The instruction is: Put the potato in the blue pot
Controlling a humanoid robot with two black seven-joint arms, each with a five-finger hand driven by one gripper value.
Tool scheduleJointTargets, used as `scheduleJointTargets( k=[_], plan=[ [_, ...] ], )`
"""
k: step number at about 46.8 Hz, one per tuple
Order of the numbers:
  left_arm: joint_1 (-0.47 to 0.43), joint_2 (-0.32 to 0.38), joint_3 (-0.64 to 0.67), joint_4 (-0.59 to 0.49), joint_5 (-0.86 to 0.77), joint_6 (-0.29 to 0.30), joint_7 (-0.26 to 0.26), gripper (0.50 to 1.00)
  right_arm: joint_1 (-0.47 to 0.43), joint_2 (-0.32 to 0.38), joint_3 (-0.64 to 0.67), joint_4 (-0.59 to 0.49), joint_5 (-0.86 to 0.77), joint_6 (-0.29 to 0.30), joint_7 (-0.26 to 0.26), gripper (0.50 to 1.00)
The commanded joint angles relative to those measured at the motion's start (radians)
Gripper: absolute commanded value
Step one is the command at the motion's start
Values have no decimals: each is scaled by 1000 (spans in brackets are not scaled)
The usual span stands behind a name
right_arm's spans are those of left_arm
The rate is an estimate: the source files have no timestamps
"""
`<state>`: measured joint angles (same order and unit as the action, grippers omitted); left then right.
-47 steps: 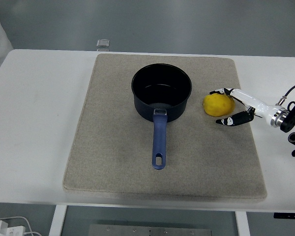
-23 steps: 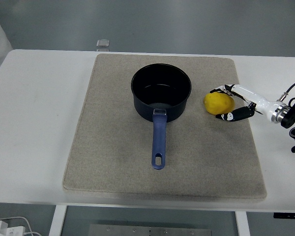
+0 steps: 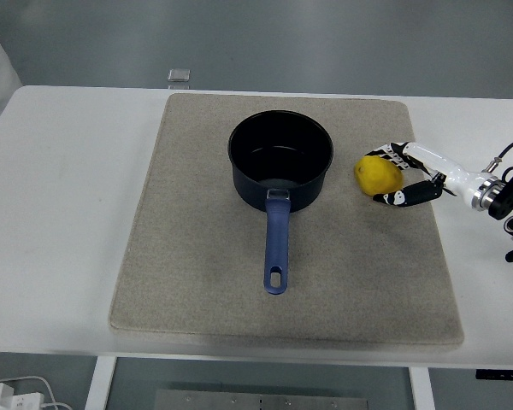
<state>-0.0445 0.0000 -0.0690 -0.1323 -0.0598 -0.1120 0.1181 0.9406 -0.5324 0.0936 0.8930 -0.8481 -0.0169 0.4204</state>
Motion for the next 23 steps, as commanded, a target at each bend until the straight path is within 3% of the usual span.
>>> scheduleJointTargets(
  k=[1, 10, 23],
  plan=[
    [0, 0, 0, 0, 0, 0, 0, 999, 4, -3, 0, 0, 1, 3, 0, 500],
    [0, 0, 0, 0, 0, 0, 0, 999, 9, -18, 6, 0, 4, 23, 0, 500],
    [0, 0, 0, 0, 0, 0, 0, 999, 96, -61, 15, 1, 44, 77, 1, 500]
  ],
)
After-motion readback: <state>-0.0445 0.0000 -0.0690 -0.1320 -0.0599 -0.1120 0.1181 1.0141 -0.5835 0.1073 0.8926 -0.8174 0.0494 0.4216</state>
